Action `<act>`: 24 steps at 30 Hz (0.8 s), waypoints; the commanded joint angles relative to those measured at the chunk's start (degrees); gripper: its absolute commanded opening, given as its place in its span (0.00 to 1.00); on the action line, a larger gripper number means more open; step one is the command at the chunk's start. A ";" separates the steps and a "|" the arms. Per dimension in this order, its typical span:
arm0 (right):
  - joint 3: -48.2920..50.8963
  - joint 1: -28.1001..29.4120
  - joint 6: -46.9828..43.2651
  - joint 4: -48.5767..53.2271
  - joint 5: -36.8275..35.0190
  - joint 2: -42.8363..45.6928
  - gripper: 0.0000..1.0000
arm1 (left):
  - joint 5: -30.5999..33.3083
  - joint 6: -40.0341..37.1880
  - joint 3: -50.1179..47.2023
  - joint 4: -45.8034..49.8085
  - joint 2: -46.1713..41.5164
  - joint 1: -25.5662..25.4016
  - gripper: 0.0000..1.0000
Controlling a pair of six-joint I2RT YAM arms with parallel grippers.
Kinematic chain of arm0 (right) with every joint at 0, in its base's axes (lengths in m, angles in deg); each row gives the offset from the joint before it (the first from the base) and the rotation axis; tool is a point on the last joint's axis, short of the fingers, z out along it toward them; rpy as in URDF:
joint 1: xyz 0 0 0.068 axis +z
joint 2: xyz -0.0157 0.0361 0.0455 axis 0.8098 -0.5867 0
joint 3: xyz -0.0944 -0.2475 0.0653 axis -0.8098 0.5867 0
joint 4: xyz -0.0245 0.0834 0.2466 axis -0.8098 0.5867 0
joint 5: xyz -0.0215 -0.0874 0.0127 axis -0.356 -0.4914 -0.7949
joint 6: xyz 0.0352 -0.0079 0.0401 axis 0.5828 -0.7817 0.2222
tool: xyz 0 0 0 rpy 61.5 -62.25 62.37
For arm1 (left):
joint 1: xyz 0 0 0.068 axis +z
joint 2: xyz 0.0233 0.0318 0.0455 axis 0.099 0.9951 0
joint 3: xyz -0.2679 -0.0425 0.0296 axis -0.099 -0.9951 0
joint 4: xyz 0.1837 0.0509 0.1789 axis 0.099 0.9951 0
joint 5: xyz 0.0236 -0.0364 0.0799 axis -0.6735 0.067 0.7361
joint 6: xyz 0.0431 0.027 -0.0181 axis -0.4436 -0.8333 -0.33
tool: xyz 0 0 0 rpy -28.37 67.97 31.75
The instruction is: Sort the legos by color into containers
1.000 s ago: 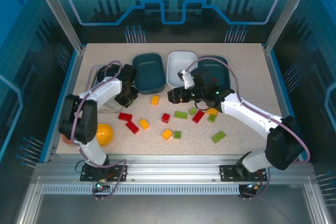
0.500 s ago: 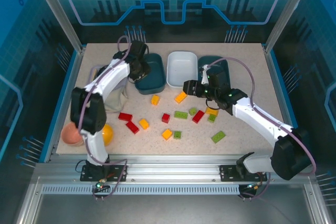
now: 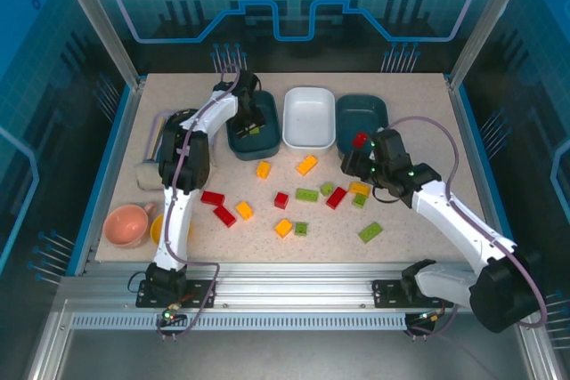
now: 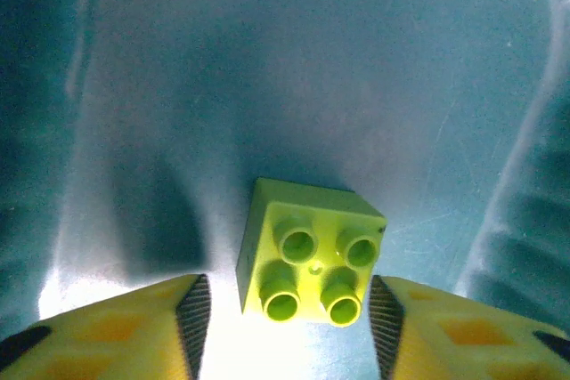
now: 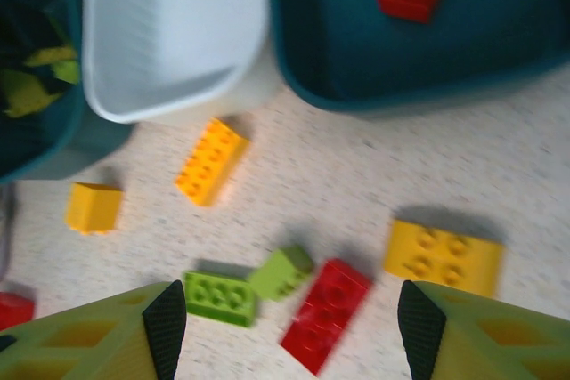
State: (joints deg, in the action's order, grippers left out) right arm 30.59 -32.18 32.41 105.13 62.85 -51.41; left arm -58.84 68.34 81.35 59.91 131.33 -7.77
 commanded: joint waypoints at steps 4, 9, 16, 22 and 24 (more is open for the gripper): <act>1.44 -3.26 2.00 7.30 -2.17 0.88 0.66 | -2.46 -1.27 1.70 2.30 -4.50 -0.30 0.64; -0.57 -3.77 0.36 6.84 -2.34 -2.12 0.65 | -1.90 -1.10 -4.87 -0.47 -15.76 -1.44 0.67; -9.14 -4.05 -13.90 12.90 -0.31 -11.24 0.64 | -4.57 1.21 -27.43 -7.19 -36.45 -3.31 0.71; -15.13 -1.89 -29.85 18.70 -1.52 -20.65 0.67 | -5.49 3.22 -47.43 -10.66 -50.87 -6.65 0.71; -16.86 -0.95 -33.20 20.19 -2.65 -23.69 0.70 | -5.49 4.07 -51.83 -11.73 -53.91 -7.73 0.71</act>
State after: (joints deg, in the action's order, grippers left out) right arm 15.95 -34.55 8.92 119.87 61.30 -72.04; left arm -62.86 70.37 34.77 50.25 79.94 -14.09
